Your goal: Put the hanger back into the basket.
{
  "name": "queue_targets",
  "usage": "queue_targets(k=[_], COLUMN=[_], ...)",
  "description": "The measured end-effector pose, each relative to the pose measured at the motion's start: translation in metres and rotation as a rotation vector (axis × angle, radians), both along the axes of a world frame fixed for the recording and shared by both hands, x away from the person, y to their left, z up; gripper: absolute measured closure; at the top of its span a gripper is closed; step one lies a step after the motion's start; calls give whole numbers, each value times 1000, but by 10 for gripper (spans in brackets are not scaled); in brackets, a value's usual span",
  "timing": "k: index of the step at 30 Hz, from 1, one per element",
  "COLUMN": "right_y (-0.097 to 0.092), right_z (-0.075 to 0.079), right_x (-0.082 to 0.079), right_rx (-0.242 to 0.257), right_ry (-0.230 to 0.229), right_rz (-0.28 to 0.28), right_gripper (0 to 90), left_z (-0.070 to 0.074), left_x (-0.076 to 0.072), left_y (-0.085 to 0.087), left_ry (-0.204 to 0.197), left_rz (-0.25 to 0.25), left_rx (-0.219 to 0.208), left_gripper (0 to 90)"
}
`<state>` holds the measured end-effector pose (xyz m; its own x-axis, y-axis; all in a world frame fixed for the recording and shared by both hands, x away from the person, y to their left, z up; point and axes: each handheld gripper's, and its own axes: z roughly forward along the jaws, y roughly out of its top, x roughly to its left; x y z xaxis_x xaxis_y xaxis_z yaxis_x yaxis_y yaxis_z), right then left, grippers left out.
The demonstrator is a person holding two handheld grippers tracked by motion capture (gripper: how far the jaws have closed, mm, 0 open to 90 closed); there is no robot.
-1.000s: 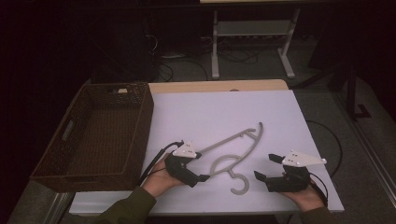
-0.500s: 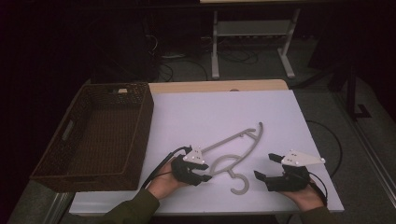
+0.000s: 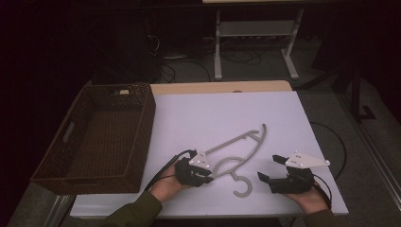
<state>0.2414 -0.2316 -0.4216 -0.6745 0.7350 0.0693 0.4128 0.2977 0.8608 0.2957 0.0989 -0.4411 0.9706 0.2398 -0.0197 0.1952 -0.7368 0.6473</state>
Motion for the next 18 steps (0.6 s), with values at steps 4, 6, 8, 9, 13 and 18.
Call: queue_targets(k=[4, 6, 8, 9, 13, 18], right_y=[0, 0, 0, 0, 0, 0], right_z=[0, 0, 0, 0, 0, 0], right_x=[0, 0, 0, 0, 1, 1], right_rx=[3, 1, 2, 3, 3, 4], right_ry=[-1, -1, 0, 1, 0, -1], right_rz=[-2, -3, -3, -3, -3, -4], right_gripper=[154, 155, 154, 154, 155, 155], left_z=[1, 1, 0, 0, 1, 2], left_x=[-2, -3, -3, -3, -3, -3], left_y=[-1, -2, -2, -2, -3, -5], left_ry=[-16, -18, -12, -12, -14, 11], left_rz=[-25, -27, -21, -20, -13, 14], left_rx=[13, 17, 13, 14, 25, 31], left_gripper=[774, 798, 802, 803, 812, 819])
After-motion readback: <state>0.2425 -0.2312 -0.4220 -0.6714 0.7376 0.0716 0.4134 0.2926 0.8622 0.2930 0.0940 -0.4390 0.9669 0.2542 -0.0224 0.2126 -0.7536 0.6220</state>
